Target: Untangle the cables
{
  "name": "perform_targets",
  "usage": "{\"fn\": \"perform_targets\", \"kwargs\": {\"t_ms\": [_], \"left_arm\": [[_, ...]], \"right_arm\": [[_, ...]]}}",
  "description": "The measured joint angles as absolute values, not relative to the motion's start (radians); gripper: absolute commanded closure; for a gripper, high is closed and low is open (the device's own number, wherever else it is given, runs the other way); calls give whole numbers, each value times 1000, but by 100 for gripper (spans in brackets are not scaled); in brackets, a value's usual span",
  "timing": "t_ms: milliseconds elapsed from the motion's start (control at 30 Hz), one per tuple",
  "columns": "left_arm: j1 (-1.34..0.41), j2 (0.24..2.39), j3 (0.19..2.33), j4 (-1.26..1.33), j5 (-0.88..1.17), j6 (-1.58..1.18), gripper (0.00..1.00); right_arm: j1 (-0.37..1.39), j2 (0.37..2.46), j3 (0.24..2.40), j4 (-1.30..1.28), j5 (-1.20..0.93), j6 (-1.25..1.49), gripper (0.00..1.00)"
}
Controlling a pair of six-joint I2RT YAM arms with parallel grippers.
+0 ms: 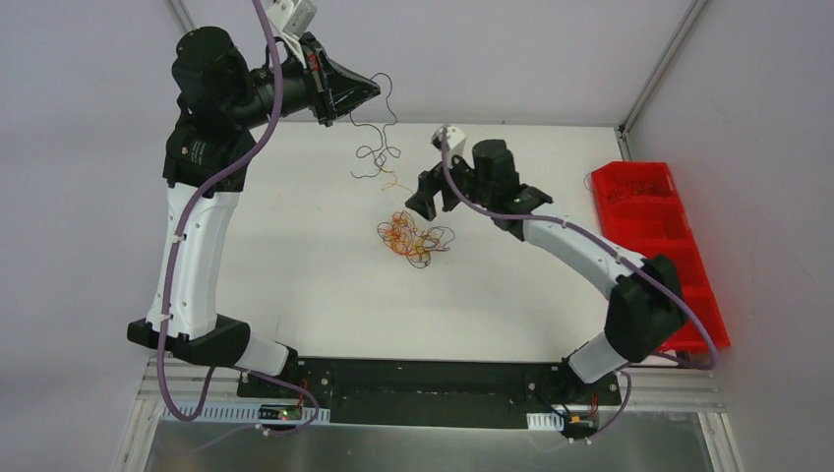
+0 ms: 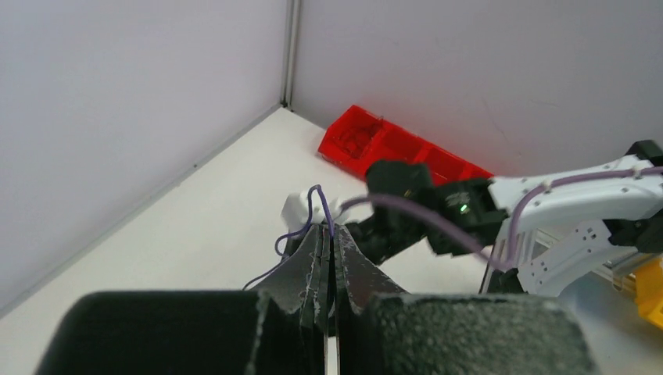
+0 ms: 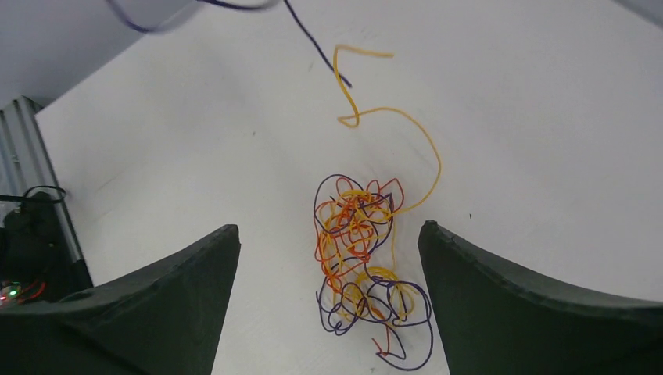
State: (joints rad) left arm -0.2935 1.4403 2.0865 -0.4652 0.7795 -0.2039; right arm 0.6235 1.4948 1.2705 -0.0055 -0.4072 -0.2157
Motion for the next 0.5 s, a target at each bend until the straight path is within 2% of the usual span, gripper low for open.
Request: {"fn": "perform_targets", "kwargs": {"t_ms": [67,200,233,267,333,400,500], "left_arm": [[-294,1444,2106,-452,776,-216,100],[-294,1470,2168,-432,770,-233,100],[-294,1476,2177,-427,765,-234,100],[-294,1480,2186,-425,758,-236,100],[-293,1486,2199,-422,746,-237,100],[-293,1489,2209,-422,729,-237,100],[-293,1508,2275,-420,627,-214,100]], "right_arm": [[644,1568,1229,80,-385,-220,24],[677,1718,1245,223,-353,-221,25],[682,1760,1264,255,-347,-220,31],[685,1798,1287,282,-342,-218,45],[686,1863,1328,336,-334,-217,78],[688,1900,1346,383,-323,-219,100],[693,1945,1331,467,-292,-246,100]]}}
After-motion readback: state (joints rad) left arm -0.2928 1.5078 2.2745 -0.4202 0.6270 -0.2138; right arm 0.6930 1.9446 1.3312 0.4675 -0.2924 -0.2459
